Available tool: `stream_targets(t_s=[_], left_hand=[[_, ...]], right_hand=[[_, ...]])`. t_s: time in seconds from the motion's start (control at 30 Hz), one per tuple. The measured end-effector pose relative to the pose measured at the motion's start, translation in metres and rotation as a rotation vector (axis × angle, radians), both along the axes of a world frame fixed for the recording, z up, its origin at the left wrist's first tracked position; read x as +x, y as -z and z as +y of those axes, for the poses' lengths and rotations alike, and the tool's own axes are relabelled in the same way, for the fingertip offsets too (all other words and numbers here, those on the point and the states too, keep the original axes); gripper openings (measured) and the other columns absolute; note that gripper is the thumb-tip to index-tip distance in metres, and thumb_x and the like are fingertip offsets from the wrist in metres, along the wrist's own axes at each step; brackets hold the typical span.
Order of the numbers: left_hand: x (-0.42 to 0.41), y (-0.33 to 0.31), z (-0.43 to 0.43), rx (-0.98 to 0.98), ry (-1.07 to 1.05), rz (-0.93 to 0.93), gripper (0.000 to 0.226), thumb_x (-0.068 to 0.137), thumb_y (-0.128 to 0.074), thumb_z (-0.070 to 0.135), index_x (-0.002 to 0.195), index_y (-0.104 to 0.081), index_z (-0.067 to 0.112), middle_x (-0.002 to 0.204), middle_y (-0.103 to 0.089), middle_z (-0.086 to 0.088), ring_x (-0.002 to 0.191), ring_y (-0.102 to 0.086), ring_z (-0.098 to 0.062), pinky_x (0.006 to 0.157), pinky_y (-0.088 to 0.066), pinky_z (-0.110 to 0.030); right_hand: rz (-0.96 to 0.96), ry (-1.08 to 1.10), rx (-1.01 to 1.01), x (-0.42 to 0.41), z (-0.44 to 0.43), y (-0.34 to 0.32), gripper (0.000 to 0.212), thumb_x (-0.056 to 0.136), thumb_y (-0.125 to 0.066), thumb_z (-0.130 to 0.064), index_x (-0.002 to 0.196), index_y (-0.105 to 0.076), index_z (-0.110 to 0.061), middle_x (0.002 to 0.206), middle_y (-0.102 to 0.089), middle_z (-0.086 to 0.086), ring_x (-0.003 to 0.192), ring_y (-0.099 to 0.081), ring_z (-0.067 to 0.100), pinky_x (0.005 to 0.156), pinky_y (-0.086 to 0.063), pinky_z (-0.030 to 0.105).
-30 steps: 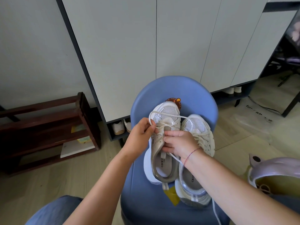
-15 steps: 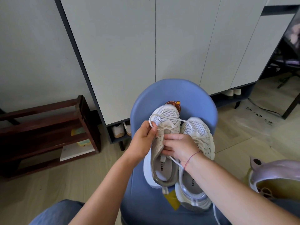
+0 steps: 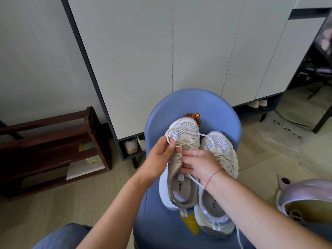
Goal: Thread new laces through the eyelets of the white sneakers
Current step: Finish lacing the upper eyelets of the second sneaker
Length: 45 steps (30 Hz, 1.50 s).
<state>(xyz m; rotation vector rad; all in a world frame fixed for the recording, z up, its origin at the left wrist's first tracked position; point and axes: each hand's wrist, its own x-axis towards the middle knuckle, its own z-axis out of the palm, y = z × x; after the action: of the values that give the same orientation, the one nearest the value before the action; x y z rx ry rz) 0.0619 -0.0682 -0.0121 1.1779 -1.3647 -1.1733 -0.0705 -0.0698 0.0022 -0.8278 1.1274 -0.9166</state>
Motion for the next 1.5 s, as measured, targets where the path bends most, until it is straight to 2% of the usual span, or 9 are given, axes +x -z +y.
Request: stream_targets(t_s=[0.27,0.37,0.53,0.63,0.77,1.07,1.33,1.43,1.5], left_hand=[[-0.008,0.002,-0.002,0.003,-0.057,-0.018,0.019,0.103,-0.040,0.021,0.097,-0.048,0.005,0.090,-0.056,-0.005,0.081,-0.052,-0.010,0.076,-0.047,-0.022],[-0.009,0.000,0.000,-0.004,-0.098,0.015,0.022,0.103,-0.039,0.020,0.102,-0.047,0.000,0.089,-0.062,-0.004,0.075,-0.058,-0.003,0.069,-0.048,-0.013],[-0.007,-0.007,0.002,-0.036,-0.117,-0.006,0.016,0.104,-0.034,0.012,0.091,-0.042,0.014,0.079,-0.067,0.001,0.064,-0.055,0.007,0.065,-0.040,-0.005],[-0.005,-0.004,0.000,-0.030,-0.149,-0.053,0.015,0.104,-0.034,0.015,0.092,-0.043,0.012,0.079,-0.063,-0.002,0.062,-0.051,0.003,0.062,-0.039,-0.008],[0.005,0.002,-0.006,-0.020,-0.167,-0.169,0.016,0.100,-0.048,0.023,0.092,-0.055,0.011,0.076,-0.062,0.003,0.064,-0.050,-0.006,0.059,-0.040,-0.017],[0.016,-0.008,-0.004,0.025,-0.210,-0.238,0.012,0.084,-0.073,0.017,0.080,-0.074,0.006,0.074,-0.074,-0.003,0.058,-0.057,0.001,0.056,-0.041,-0.008],[0.017,-0.005,-0.008,0.031,-0.166,-0.375,0.018,0.088,-0.067,0.019,0.071,-0.069,0.017,0.074,-0.072,0.000,0.062,-0.054,-0.008,0.059,-0.040,-0.013],[0.017,-0.005,-0.009,0.021,-0.144,-0.395,0.013,0.089,-0.066,0.016,0.079,-0.071,0.009,0.076,-0.073,-0.002,0.070,-0.063,-0.020,0.069,-0.048,-0.025],[0.018,-0.006,-0.010,-0.004,-0.130,-0.424,0.012,0.089,-0.065,0.015,0.084,-0.072,0.006,0.074,-0.071,0.001,0.070,-0.063,-0.014,0.069,-0.048,-0.024]], right_hand=[[0.019,0.003,-0.001,0.001,-0.001,0.001,0.029,0.087,-0.048,0.015,0.080,-0.066,-0.007,0.064,-0.068,0.010,0.055,-0.067,0.020,0.055,-0.058,0.027],[0.016,-0.003,0.004,-0.001,-0.001,0.000,0.029,0.087,-0.047,0.015,0.082,-0.065,-0.006,0.065,-0.068,0.011,0.054,-0.067,0.018,0.050,-0.056,0.025],[0.028,-0.033,0.029,-0.004,-0.003,-0.002,0.022,0.089,-0.047,0.013,0.086,-0.062,-0.002,0.068,-0.067,0.011,0.052,-0.066,0.015,0.051,-0.056,0.025],[0.007,-0.030,0.029,-0.002,-0.002,-0.004,0.019,0.090,-0.048,0.012,0.085,-0.061,-0.001,0.064,-0.067,0.010,0.049,-0.065,0.015,0.048,-0.055,0.025],[-0.014,-0.024,0.019,-0.001,-0.001,-0.004,0.023,0.090,-0.049,0.012,0.078,-0.061,-0.003,0.057,-0.068,0.005,0.050,-0.066,0.014,0.050,-0.057,0.026],[0.014,-0.019,0.015,0.000,0.002,-0.006,0.023,0.089,-0.052,0.009,0.076,-0.062,-0.006,0.059,-0.067,0.005,0.053,-0.065,0.014,0.053,-0.056,0.024],[0.021,-0.002,0.031,0.001,0.001,-0.007,0.019,0.089,-0.051,0.009,0.080,-0.060,-0.005,0.068,-0.065,0.011,0.050,-0.065,0.015,0.045,-0.053,0.023],[0.027,-0.011,0.031,0.001,0.001,-0.007,0.018,0.090,-0.051,0.009,0.081,-0.061,-0.004,0.067,-0.065,0.011,0.049,-0.065,0.015,0.044,-0.052,0.023],[0.038,-0.013,0.028,0.001,0.001,-0.007,0.019,0.090,-0.050,0.009,0.081,-0.060,-0.004,0.069,-0.065,0.012,0.052,-0.065,0.017,0.046,-0.054,0.023]])
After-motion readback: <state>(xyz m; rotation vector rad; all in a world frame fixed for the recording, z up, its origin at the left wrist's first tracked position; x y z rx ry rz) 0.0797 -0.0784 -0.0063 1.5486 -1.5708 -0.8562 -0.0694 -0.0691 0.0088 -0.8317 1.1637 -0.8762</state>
